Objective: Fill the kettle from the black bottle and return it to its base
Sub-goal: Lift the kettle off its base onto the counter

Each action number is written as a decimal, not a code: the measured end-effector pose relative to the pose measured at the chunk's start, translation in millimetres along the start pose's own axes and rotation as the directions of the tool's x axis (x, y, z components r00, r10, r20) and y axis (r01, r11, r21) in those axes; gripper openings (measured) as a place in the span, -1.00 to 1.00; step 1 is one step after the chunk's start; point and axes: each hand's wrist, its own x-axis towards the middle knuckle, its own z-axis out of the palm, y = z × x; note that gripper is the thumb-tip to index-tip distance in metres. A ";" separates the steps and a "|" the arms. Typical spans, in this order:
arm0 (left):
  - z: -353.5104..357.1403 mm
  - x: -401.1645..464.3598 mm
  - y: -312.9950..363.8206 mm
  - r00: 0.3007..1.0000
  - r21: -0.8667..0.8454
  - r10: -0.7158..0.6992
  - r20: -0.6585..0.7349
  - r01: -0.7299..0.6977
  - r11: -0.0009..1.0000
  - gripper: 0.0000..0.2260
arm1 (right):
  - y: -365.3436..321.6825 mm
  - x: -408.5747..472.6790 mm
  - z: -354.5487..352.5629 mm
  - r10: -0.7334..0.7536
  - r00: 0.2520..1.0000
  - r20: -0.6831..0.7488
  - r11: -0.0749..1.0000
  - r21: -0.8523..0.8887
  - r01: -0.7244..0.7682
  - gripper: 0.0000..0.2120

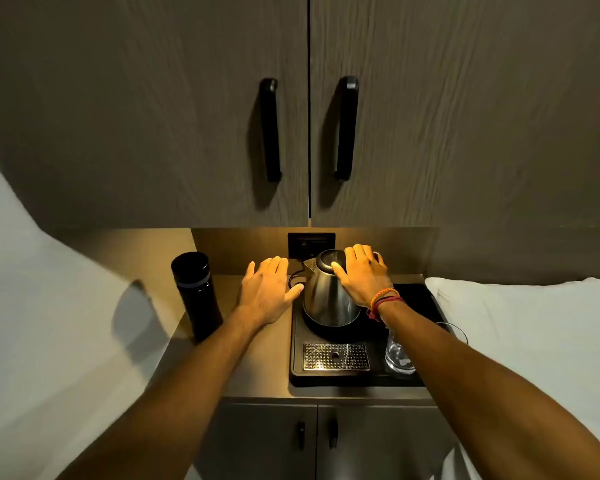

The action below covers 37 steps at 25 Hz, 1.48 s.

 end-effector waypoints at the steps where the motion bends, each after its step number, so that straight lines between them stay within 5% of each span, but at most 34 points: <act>1: 5.9 8.6 2.1 1.000 -0.019 -0.004 0.004 0.004 1.000 -0.36 | 5.0 10.3 8.9 0.020 1.000 0.000 1.000 0.007 -0.020 -0.51; 6: 29.4 44.4 9.8 0.999 -0.061 0.009 0.036 -0.007 0.998 -0.36 | 11.0 41.4 37.3 0.148 0.976 0.160 0.982 0.093 -0.164 -0.44; 12: 48.1 68.4 16.5 0.998 -0.039 0.041 0.047 -0.039 0.998 -0.29 | 13.9 59.2 43.6 0.204 0.962 0.181 0.952 0.191 -0.237 -0.33; 19: 49.9 76.1 15.9 0.996 -0.027 -0.023 0.088 0.025 0.999 -0.24 | 9.3 63.8 41.9 0.174 0.971 0.162 0.947 0.243 -0.211 -0.65; 23: 47.9 76.2 13.0 0.994 -0.014 -0.027 0.106 0.028 0.999 -0.23 | 20.0 68.0 31.9 0.208 0.948 0.241 0.838 0.456 -0.300 -0.69; 29: 25.6 78.6 -4.6 0.996 0.068 -0.006 0.086 0.000 0.998 -0.32 | 51.7 47.6 34.4 0.302 0.898 0.320 0.742 0.513 -0.432 -0.66; 32: 3.8 78.5 -20.7 0.993 0.112 -0.074 0.088 0.064 0.992 -0.33 | 55.2 44.3 34.5 0.309 0.840 0.447 0.705 0.485 -0.517 -0.66; 37: -28.0 65.1 -52.2 0.967 0.114 -0.231 0.103 0.219 0.969 -0.34 | 50.5 43.4 28.3 0.303 0.875 0.378 0.724 0.506 -0.469 -0.65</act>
